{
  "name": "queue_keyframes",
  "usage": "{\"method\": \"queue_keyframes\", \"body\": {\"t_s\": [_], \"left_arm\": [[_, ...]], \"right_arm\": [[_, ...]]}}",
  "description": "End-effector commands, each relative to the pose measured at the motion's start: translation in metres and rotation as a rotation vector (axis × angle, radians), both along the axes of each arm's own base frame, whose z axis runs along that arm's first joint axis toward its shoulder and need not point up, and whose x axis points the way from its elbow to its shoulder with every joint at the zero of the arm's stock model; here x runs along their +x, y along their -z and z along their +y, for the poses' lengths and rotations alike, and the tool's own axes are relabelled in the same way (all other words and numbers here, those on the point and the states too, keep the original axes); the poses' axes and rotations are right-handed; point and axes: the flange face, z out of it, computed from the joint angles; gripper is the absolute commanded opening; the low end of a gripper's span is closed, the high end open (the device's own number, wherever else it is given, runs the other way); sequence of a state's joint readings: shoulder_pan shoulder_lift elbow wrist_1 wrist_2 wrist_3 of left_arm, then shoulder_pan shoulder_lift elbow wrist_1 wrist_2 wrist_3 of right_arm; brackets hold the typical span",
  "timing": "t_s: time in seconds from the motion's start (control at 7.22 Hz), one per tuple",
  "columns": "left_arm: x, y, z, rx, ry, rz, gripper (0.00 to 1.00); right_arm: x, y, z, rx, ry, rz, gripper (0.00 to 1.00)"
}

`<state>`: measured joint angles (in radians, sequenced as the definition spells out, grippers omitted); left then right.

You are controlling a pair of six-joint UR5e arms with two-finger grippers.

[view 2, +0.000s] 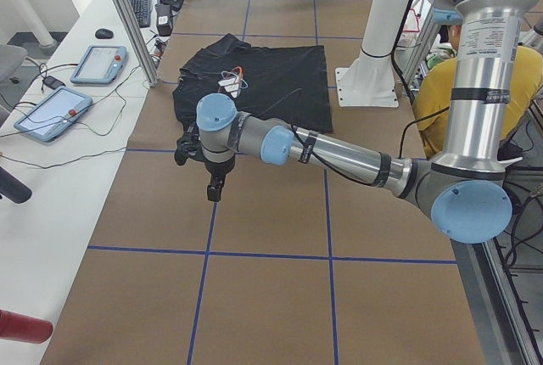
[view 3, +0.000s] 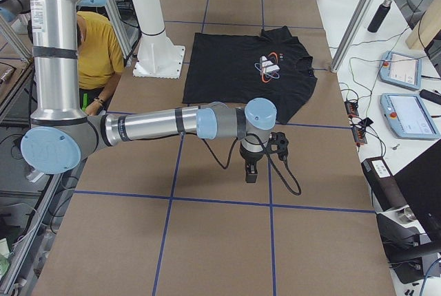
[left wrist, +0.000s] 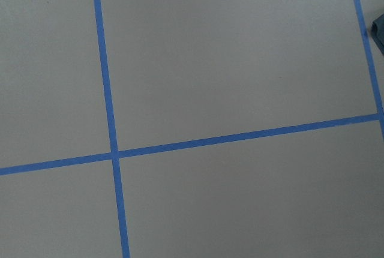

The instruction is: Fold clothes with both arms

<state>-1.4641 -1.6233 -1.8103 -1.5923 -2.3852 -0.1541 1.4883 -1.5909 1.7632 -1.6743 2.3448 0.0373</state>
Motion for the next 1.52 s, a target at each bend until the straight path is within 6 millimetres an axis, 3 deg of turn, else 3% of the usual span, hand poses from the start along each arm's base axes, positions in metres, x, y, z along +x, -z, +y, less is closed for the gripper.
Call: {"method": "queue_keyframes", "body": {"t_s": [0.0, 0.42, 0.69, 1.11, 1.38], "left_arm": [[0.001, -0.004, 0.000, -0.017, 0.004, -0.003, 1.00], [0.004, 0.014, -0.003, 0.035, -0.003, 0.000, 1.00], [0.006, 0.023, -0.009, 0.027, 0.072, 0.034, 1.00], [0.010, 0.026, -0.006, 0.066, 0.065, 0.044, 1.00], [0.010, 0.034, -0.006, 0.082, 0.065, 0.048, 1.00]], "right_arm": [[-0.001, -0.001, 0.001, -0.003, 0.000, -0.005, 1.00], [-0.003, 0.003, 0.001, 0.000, 0.001, -0.025, 1.00], [-0.026, 0.019, 0.001, 0.020, 0.038, -0.042, 1.00], [-0.048, 0.023, 0.000, 0.034, 0.079, -0.051, 1.00], [-0.080, 0.033, -0.003, -0.026, 0.052, -0.051, 1.00]]}}
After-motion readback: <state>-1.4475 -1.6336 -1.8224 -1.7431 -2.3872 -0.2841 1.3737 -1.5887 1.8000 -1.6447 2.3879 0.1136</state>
